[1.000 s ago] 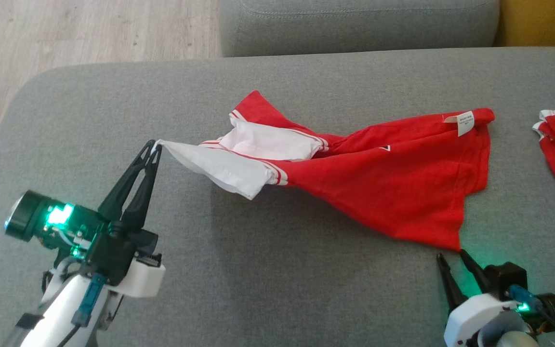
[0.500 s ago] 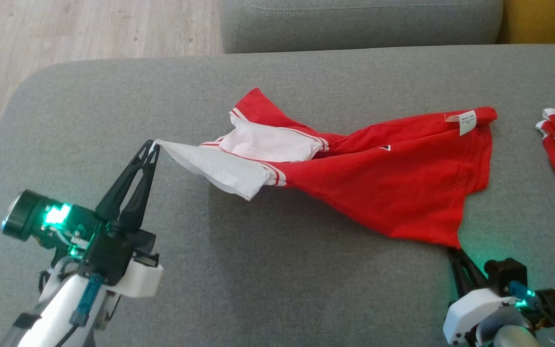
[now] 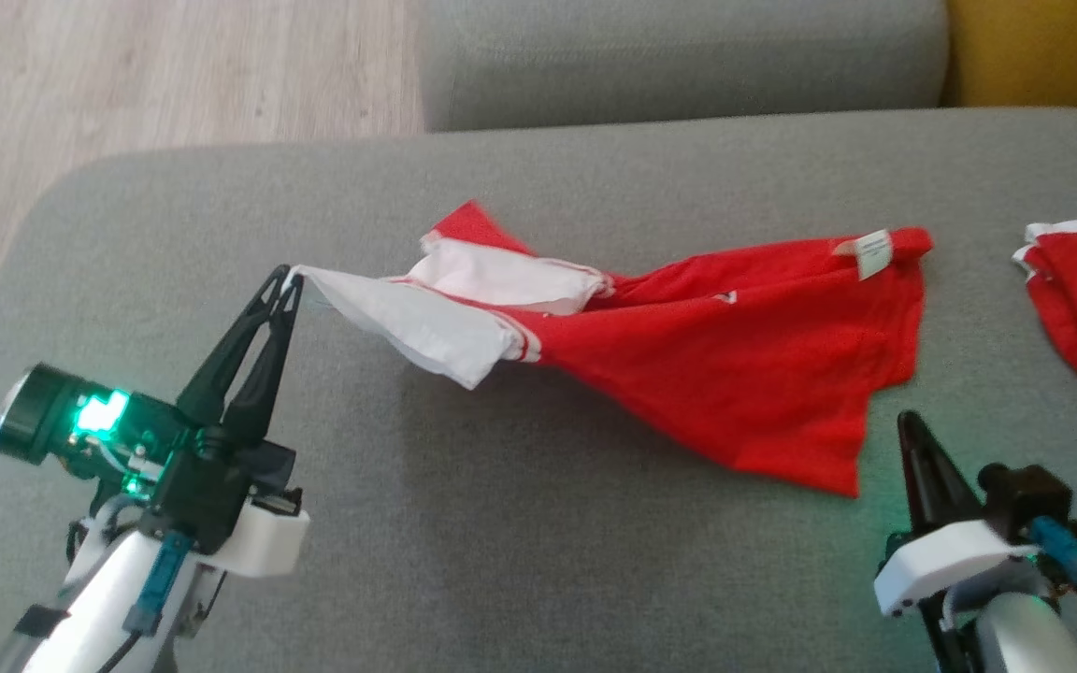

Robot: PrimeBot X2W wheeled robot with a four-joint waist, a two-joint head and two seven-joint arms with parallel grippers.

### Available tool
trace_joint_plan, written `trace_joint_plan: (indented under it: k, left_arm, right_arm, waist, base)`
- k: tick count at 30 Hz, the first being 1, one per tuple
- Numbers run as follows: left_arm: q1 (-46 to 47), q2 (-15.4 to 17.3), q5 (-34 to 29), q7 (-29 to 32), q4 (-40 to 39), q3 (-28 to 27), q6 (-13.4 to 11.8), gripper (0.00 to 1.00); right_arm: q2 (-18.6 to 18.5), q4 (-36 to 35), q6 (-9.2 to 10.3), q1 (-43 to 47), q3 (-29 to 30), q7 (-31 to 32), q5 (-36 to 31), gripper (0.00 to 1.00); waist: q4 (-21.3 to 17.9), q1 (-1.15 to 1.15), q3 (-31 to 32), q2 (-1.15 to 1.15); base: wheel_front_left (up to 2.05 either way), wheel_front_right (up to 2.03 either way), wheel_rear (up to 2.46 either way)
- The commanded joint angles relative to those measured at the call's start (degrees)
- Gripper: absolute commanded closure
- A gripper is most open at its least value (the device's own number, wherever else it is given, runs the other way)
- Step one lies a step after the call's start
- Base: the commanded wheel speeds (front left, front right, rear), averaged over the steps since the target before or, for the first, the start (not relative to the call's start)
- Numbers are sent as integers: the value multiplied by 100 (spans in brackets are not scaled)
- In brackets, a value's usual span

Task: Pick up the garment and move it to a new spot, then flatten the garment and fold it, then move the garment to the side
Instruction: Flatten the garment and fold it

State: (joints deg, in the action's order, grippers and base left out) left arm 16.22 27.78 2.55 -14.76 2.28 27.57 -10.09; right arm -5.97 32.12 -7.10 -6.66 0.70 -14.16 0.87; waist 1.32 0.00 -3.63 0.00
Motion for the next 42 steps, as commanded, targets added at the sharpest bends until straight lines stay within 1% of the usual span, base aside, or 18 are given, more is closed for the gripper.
trace_joint_plan:
  k: [1, 3, 4, 6, 7, 8, 9, 10, 13, 16, 24, 25, 27, 28, 30, 32, 38, 42]
  left_arm:
    - [325, 239, 52, -24, -232, -356, -57, 100]
    - [271, 267, 77, -24, -277, -387, -72, 100]
    - [202, 292, 114, -24, -292, -408, -73, 100]
    - [149, 311, 148, -24, -288, -412, -59, 100]
    - [129, 318, 162, -24, -273, -410, -49, 100]
    - [119, 323, 169, -24, -261, -408, -42, 100]
    - [115, 323, 176, -24, -252, -404, -36, 100]
    - [118, 318, 181, -24, -246, -397, -31, 100]
    - [141, 306, 178, -24, -240, -377, -22, 100]
    - [177, 301, 173, -24, -232, -366, -15, 100]
    - [274, 267, 161, -24, -229, -346, -18, 100]
    - [286, 259, 159, -24, -227, -341, -18, 100]
    - [305, 246, 157, -24, -221, -334, -19, 100]
    - [311, 243, 158, -24, -217, -335, -19, 100]
    - [320, 244, 161, -24, -211, -343, -23, 100]
    - [317, 249, 166, -24, -207, -354, -29, 100]
    - [289, 257, 165, -24, -197, -368, -56, 100]
    - [291, 252, 148, -24, -242, -365, -68, 100]
  right_arm:
    - [-59, -330, -39, -55, -82, -74, 80, 100]
    - [-111, -590, -39, 36, -57, -79, 128, 100]
    - [-155, -741, -39, 158, -165, -70, 191, 100]
    - [-286, -790, -39, 286, -496, 79, 330, 100]
    - [-371, -817, -39, 338, -694, 153, 411, 89]
    - [-463, -835, -39, 387, -896, 222, 485, 60]
    - [-561, -830, -39, 427, -1049, 296, 524, 1]
    - [-658, -824, -39, 449, -1195, 344, 531, 0]
    - [-850, -757, -39, 432, -1488, 402, 468, 0]
    - [-956, -597, -39, 302, -1671, 402, 305, 0]
    - [-998, 57, -39, -133, -2135, 371, 89, 0]
    - [-996, 146, -39, -178, -2146, 366, 90, 5]
    - [-984, 306, -39, -257, -2142, 373, 72, 29]
    - [-973, 373, -39, -287, -2134, 372, 69, 51]
    - [-954, 471, -39, -329, -2130, 338, 64, 64]
    - [-936, 564, -39, -357, -2126, 320, 76, 100]
    - [-909, 748, -39, -406, -2070, 246, 104, 100]
    - [-944, 669, -39, -394, -1883, 165, 112, 100]
  waist:
    - [-47, 0, 117, 0]
    - [-87, 0, 221, 0]
    - [-121, 0, 312, 0]
    - [-133, 0, 358, 0]
    - [-136, 0, 363, 0]
    - [-134, 0, 361, 0]
    - [-126, 0, 346, 0]
    - [-112, 0, 327, 0]
    - [-64, 0, 256, 0]
    - [-16, 0, 186, 0]
    - [77, 0, 25, 0]
    - [86, 0, 10, 0]
    - [100, 0, -11, 0]
    - [105, 0, -20, 0]
    - [109, 0, -34, 0]
    - [107, 0, -35, 0]
    - [76, 0, 9, 0]
    - [53, 0, 83, 0]
  base:
    - [0, 0, 0]
    - [0, 0, 0]
    - [0, 0, 0]
    - [0, 0, 0]
    - [0, 0, 0]
    - [0, 0, 0]
    - [0, 0, 0]
    - [0, 0, 0]
    - [0, 0, 0]
    - [0, 0, 0]
    - [0, 0, 0]
    - [0, 0, 0]
    - [0, 0, 0]
    - [0, 0, 0]
    - [0, 0, 0]
    - [0, 0, 0]
    - [0, 0, 0]
    - [0, 0, 0]
